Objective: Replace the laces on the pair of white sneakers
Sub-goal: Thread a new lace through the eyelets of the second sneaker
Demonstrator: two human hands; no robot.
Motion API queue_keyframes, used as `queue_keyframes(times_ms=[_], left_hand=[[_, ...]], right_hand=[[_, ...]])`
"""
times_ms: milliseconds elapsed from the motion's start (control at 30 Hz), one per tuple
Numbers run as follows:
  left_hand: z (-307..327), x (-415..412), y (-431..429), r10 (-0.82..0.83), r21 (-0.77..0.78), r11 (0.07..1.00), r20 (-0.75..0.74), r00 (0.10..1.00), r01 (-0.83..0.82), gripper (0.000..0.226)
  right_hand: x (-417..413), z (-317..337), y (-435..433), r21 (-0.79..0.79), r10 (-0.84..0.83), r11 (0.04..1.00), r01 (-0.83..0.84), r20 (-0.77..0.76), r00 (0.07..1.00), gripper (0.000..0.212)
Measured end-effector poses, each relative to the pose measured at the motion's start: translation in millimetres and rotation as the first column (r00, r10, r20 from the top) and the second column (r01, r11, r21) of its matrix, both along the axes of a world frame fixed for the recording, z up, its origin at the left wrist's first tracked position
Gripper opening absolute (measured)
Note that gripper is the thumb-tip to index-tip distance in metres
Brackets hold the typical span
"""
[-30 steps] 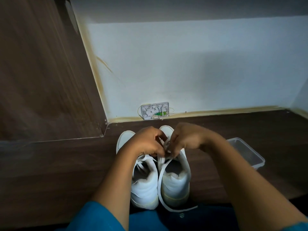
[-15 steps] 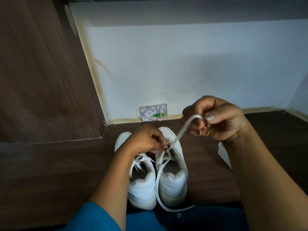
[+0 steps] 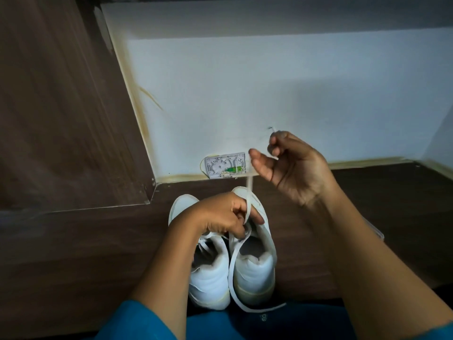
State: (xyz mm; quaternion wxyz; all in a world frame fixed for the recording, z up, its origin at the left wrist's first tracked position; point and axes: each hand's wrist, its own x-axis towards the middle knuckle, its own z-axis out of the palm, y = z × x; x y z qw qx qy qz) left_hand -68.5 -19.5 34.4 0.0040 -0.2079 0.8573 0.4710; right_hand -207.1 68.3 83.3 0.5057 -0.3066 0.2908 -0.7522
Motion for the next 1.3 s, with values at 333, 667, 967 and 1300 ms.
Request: queue_keyframes(times_ms=[333, 667, 967, 1300], left_hand=[[3.4, 9.1, -6.9, 0.119, 0.042, 0.992, -0.041, 0.992, -0.117, 0.039], [-0.6, 4.1, -6.2, 0.181, 0.174, 0.973, -0.159, 0.97, -0.153, 0.048], [2.0, 1.6, -5.1, 0.38, 0.499, 0.835, -0.219, 0.899, -0.231, 0.063], [-18.5, -1.6, -25.0, 0.374, -0.113, 0.909, -0.203, 0.905, -0.401, 0.032]], right_hand=[[-11.0, -47.2, -13.9, 0.343, 0.365, 0.803, 0.487, -0.929, 0.052, 0.013], [2.1, -56.9, -19.8, 0.362, 0.428, 0.796, 0.486, -0.903, -0.028, 0.018], [4.4, -55.0, -13.5, 0.312, 0.455, 0.821, 0.478, -0.863, -0.218, 0.016], [22.8, -67.5, -24.4, 0.155, 0.284, 0.784, 0.601, -0.95, -0.126, 0.014]])
